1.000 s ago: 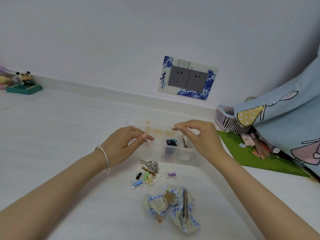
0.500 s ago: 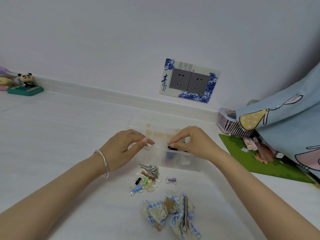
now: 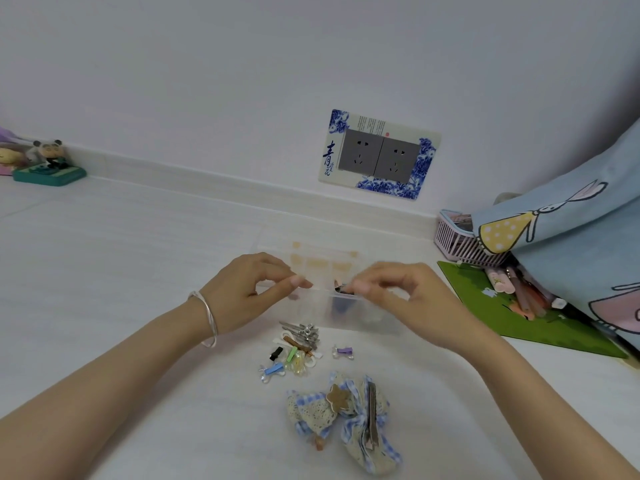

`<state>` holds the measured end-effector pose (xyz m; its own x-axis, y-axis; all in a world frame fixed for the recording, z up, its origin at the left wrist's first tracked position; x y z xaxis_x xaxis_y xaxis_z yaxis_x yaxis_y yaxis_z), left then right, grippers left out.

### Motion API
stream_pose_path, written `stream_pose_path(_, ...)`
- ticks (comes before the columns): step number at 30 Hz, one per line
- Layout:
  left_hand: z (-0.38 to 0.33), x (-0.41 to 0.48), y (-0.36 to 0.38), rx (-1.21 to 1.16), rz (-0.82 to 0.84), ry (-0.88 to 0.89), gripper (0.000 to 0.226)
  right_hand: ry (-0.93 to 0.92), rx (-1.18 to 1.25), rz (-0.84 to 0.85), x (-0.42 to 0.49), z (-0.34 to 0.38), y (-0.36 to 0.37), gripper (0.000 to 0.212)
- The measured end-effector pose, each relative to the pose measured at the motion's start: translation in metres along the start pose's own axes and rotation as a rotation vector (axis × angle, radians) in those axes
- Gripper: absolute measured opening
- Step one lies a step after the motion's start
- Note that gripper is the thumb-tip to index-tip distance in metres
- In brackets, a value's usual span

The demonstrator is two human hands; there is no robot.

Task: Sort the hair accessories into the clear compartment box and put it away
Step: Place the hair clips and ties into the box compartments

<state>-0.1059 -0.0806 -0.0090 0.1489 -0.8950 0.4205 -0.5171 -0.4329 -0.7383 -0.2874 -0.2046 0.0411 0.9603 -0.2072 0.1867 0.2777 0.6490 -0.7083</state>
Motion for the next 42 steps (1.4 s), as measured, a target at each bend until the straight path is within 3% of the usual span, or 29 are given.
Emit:
stream_pose_path(4,-0.002,-0.001,-0.001,-0.052,-0.01,0.002,0.033,0.145,-0.128,0.343,-0.027,0.0,0.017,0.024)
stream_pose_path(7,-0.005,-0.002,-0.002,-0.078,-0.024,0.002,0.028,0.261,-0.241,0.457,-0.041,-0.011,0.022,0.038)
stream_pose_path(10,-0.006,-0.003,-0.001,-0.094,-0.033,-0.001,0.03,0.306,-0.25,0.491,-0.048,-0.015,0.029,0.039)
stream_pose_path(14,-0.006,-0.004,-0.001,-0.074,-0.034,-0.003,0.037,0.314,-0.133,0.452,-0.05,-0.02,0.032,0.032)
stream_pose_path(17,-0.005,-0.005,-0.001,-0.062,-0.041,-0.011,0.04,0.267,0.116,0.451,-0.05,-0.019,0.03,0.02)
stream_pose_path(19,-0.007,-0.005,-0.002,-0.044,-0.061,-0.005,0.039,0.243,0.259,0.376,-0.046,-0.012,0.022,0.021)
stream_pose_path(21,-0.014,-0.005,-0.007,-0.055,-0.124,0.028,0.038,0.188,0.339,0.218,-0.036,-0.002,0.013,0.026)
stream_pose_path(24,-0.029,-0.004,-0.016,-0.15,-0.243,0.08,0.036,0.011,0.399,-0.145,-0.017,0.012,0.0,0.017)
stream_pose_path(26,-0.036,-0.002,-0.02,-0.229,-0.249,0.03,0.04,-0.101,0.328,-0.339,-0.008,0.021,-0.003,0.019)
stream_pose_path(28,-0.042,0.003,-0.02,-0.338,-0.187,-0.089,0.045,-0.209,0.18,-0.417,-0.002,0.028,0.001,0.02)
stream_pose_path(32,-0.037,0.013,-0.021,-0.752,-0.104,-0.35,0.029,-0.366,-0.156,-0.397,0.009,0.03,0.013,0.013)
stream_pose_path(35,-0.027,0.02,-0.026,-0.901,-0.097,-0.389,0.024,-0.382,-0.253,-0.344,0.016,0.024,0.014,0.021)
stream_pose_path(38,-0.019,0.03,-0.029,-0.908,-0.117,-0.377,0.02,-0.222,0.062,-0.238,0.023,0.018,0.014,0.041)
stream_pose_path(40,-0.016,0.036,-0.028,-0.883,-0.121,-0.364,0.016,-0.091,0.365,-0.197,0.028,0.014,0.012,0.038)
stream_pose_path(42,-0.013,0.039,-0.027,-0.857,-0.113,-0.338,0.016,0.023,0.393,-0.201,0.035,0.01,0.007,0.028)
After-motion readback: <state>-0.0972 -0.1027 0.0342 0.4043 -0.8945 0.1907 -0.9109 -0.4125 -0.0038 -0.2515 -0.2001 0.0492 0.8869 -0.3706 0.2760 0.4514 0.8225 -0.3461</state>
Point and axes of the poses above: each hand's wrist, its own x-axis towards the middle knuckle, its own y-axis out of the palm, z = x × y, the point moved 3 cm from there along x, towards the middle knuckle, and after that the axes turned 8 degrees about z, right-handed, at the moved point
